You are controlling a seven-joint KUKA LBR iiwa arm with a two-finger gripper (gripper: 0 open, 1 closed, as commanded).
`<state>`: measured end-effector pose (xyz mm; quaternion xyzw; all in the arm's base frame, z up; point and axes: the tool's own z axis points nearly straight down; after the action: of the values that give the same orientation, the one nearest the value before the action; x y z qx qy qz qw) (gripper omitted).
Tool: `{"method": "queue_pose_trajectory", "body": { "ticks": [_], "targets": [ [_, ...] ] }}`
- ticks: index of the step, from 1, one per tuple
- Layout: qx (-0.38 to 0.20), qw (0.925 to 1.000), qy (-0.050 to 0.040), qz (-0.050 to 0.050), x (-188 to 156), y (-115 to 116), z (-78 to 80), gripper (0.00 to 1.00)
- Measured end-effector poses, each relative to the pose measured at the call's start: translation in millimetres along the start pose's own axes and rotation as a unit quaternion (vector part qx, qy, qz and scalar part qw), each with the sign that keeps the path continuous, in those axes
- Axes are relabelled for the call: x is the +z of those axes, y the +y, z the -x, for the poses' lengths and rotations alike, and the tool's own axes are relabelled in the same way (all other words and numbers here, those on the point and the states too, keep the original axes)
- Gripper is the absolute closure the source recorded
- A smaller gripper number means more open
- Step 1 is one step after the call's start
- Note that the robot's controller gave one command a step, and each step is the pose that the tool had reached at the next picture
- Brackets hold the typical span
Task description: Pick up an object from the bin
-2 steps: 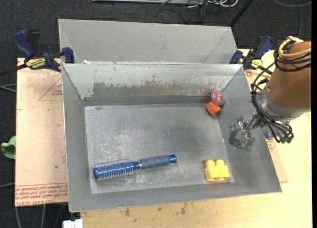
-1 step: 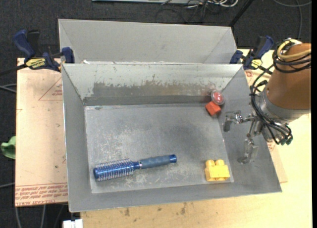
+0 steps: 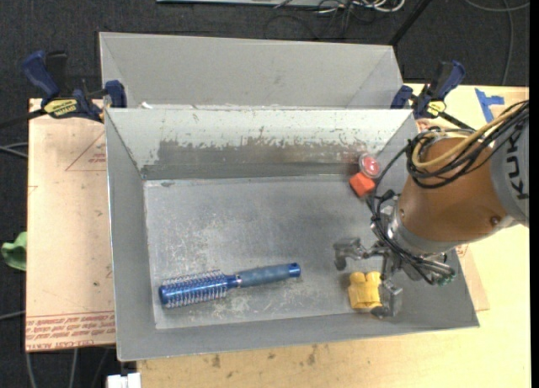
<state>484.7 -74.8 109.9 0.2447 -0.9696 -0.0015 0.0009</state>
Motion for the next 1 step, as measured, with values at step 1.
{"method": "queue_pose_trajectory", "body": {
  "ticks": [1],
  "targets": [
    [-0.140,0.9901,-0.0038,-0.004,39.5,-29.8,-5.9,0.00]
  ]
}}
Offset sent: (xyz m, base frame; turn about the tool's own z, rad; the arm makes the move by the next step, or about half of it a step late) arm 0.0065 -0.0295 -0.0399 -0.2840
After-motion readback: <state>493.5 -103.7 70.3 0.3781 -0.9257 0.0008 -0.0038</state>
